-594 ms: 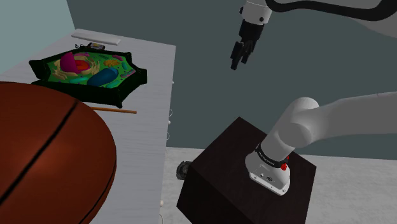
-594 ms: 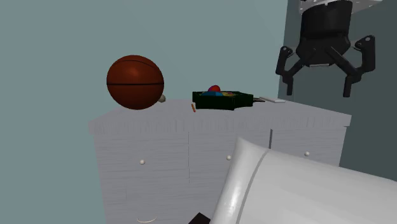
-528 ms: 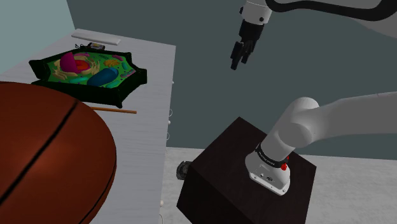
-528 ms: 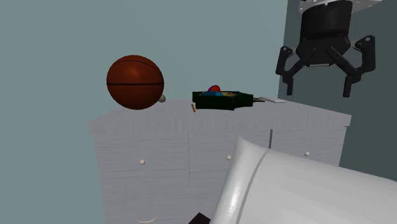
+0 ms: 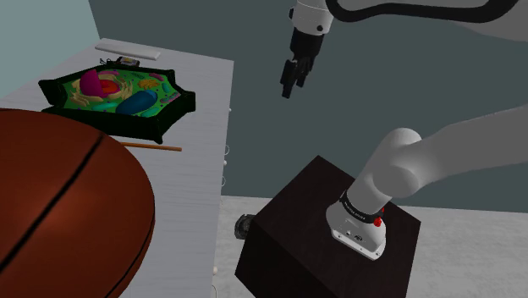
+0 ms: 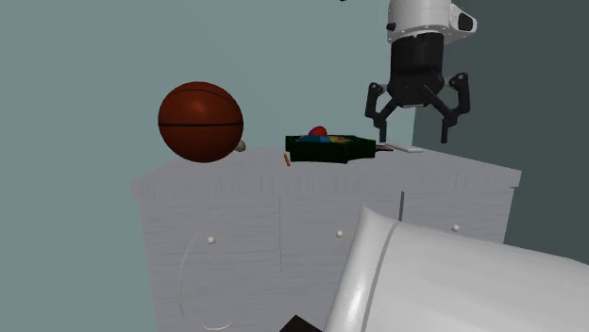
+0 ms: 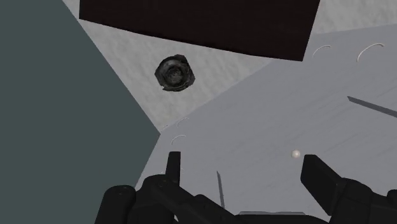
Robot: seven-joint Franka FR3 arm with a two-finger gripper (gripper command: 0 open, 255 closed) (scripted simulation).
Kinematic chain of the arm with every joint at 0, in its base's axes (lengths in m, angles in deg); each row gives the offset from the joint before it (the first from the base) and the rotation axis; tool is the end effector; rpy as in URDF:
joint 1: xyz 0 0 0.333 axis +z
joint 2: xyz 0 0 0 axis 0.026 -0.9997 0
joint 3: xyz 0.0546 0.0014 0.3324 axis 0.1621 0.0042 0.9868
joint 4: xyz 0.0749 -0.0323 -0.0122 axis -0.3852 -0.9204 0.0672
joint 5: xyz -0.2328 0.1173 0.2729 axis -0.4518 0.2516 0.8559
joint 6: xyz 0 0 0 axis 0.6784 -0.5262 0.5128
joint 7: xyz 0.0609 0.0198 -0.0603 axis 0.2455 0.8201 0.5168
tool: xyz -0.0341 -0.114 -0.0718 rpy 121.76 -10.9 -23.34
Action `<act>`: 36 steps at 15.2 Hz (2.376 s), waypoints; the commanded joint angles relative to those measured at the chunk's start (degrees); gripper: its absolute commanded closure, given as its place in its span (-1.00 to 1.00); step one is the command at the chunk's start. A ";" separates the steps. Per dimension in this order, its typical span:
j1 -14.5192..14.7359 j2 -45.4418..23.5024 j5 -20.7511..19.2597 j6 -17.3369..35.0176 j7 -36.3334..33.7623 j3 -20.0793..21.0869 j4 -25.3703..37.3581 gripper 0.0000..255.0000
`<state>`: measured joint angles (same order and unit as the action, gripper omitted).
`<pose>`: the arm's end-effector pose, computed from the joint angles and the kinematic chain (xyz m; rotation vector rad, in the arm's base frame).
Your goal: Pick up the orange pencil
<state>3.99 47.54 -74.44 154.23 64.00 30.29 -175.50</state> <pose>0.3110 0.0695 0.5382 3.0807 0.2144 -0.0249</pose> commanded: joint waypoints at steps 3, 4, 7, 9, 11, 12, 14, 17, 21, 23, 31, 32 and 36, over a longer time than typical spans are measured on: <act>2.29 -5.46 1.21 2.92 -2.31 4.34 3.10 -1.00; 2.78 -6.79 1.36 3.54 -2.83 5.37 3.93 -1.00; 4.16 -10.90 1.47 5.24 -4.49 8.41 6.66 -1.00; 4.98 -13.76 1.25 6.25 -5.66 10.44 8.69 -1.00; 5.73 -16.71 0.80 7.14 -6.89 12.49 10.88 -1.00; 6.10 -18.23 0.47 7.53 -7.54 13.50 12.04 -1.00; 6.81 -21.33 -0.39 8.22 -8.89 15.52 14.47 -1.00; 7.93 -26.22 -2.23 8.96 -11.10 18.50 18.42 -1.00; 9.72 -33.21 -5.75 9.31 -14.35 22.22 24.30 -1.00; 10.89 -36.94 -7.95 9.15 -16.07 23.88 27.52 -1.00; 12.06 -40.74 -10.50 13.24 -18.31 24.93 26.40 -1.00; 12.07 -40.93 -10.65 13.96 -18.49 24.93 25.83 -1.00; 12.03 -41.01 -10.73 14.47 -18.51 24.89 25.39 1.00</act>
<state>16.21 6.71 -84.39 168.77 45.52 55.44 -149.71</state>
